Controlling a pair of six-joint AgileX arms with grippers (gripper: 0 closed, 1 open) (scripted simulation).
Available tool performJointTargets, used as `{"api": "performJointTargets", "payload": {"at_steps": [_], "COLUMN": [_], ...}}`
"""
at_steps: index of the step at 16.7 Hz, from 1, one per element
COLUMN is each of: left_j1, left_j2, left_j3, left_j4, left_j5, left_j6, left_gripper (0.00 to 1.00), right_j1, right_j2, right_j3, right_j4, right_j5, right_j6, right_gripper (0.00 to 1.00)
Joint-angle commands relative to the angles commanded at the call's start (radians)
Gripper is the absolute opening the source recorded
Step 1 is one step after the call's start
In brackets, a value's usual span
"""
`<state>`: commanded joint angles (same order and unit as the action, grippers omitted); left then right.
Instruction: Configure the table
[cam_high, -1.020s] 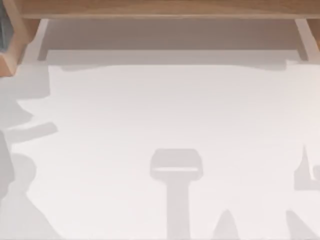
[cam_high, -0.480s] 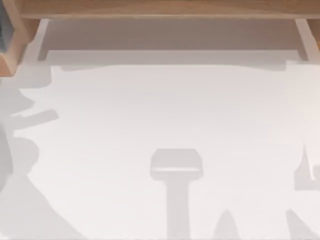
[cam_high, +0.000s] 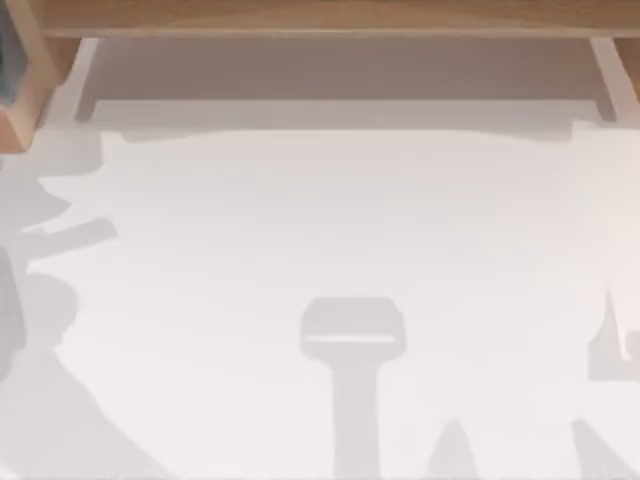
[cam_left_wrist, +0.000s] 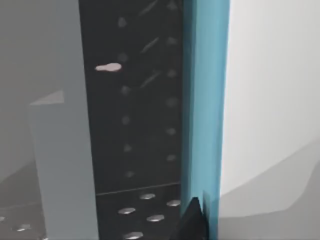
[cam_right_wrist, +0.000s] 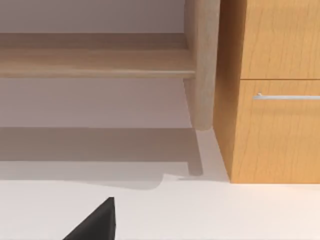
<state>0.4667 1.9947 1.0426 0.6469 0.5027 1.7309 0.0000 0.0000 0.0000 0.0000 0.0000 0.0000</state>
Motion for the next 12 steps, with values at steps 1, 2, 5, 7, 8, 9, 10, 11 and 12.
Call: {"api": "performJointTargets", "payload": {"at_steps": [1, 2, 5, 7, 8, 9, 10, 11, 12], "left_j1": [0.000, 0.000, 0.000, 0.000, 0.000, 0.000, 0.000, 0.000, 0.000], "left_j2": [0.000, 0.000, 0.000, 0.000, 0.000, 0.000, 0.000, 0.000, 0.000], "left_j3": [0.000, 0.000, 0.000, 0.000, 0.000, 0.000, 0.000, 0.000, 0.000], "left_j4": [0.000, 0.000, 0.000, 0.000, 0.000, 0.000, 0.000, 0.000, 0.000], "left_j5": [0.000, 0.000, 0.000, 0.000, 0.000, 0.000, 0.000, 0.000, 0.000], "left_j6": [0.000, 0.000, 0.000, 0.000, 0.000, 0.000, 0.000, 0.000, 0.000], "left_gripper": [0.60, 0.68, 0.90, 1.00, 1.00, 1.00, 1.00, 1.00, 1.00], "right_j1": [0.000, 0.000, 0.000, 0.000, 0.000, 0.000, 0.000, 0.000, 0.000], "right_j2": [0.000, 0.000, 0.000, 0.000, 0.000, 0.000, 0.000, 0.000, 0.000], "right_j3": [0.000, 0.000, 0.000, 0.000, 0.000, 0.000, 0.000, 0.000, 0.000], "right_j4": [0.000, 0.000, 0.000, 0.000, 0.000, 0.000, 0.000, 0.000, 0.000], "right_j5": [0.000, 0.000, 0.000, 0.000, 0.000, 0.000, 0.000, 0.000, 0.000], "right_j6": [0.000, 0.000, 0.000, 0.000, 0.000, 0.000, 0.000, 0.000, 0.000], "right_gripper": [1.00, 1.00, 1.00, 1.00, 1.00, 1.00, 1.00, 1.00, 1.00]}}
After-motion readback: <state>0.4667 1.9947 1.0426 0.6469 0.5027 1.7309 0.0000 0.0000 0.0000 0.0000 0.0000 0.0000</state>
